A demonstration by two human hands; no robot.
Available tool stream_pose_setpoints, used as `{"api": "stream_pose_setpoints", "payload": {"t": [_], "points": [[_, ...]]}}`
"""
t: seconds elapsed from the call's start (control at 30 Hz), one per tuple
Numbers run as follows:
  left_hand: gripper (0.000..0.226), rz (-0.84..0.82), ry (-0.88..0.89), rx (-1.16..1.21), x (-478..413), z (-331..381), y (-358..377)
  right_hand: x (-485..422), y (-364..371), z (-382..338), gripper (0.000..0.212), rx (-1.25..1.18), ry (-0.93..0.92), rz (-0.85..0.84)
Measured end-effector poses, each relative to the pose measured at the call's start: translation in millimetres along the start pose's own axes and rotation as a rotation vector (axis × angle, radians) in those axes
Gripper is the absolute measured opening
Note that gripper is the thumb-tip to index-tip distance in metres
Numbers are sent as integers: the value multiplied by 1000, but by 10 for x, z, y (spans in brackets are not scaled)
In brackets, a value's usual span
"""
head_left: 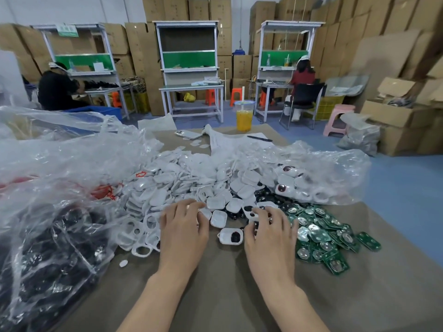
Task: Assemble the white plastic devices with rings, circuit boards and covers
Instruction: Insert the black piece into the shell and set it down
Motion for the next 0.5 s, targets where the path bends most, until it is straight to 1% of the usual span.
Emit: {"api": "stream_pose_setpoints", "payload": {"t": [0.07,0.13,0.23,0.3,0.43,0.5], "points": [[23,31,19,-50,-120,-106,34,-104,28,-25,34,-44,-40,3],[26,33,42,-103,-262,-238,88,-313,118,-89,38,-84,-105,-42],[25,19,64,-156,-391,-390,192,-718,340,-301,44,-74,-279,-131],[23,47,60,-171,-416,-452,239,-979,528,-479,46,-111,-363,-178],[29,112,67,-182,-489,-513,309,-1461,941,-838,50,-184,-375,-269],[29,131,70,-186,-538,-543,338,-1598,1232,-985,55,-113,-413,-410]]}}
Point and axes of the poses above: each hand's wrist, its own x-axis away from the middle knuckle, its own y-axis out of the palm, z = x × y, the point moved 6 cm from there along -x, towards the middle knuckle, and after that the axes turned 9 degrees about z, right-handed, at the moved point
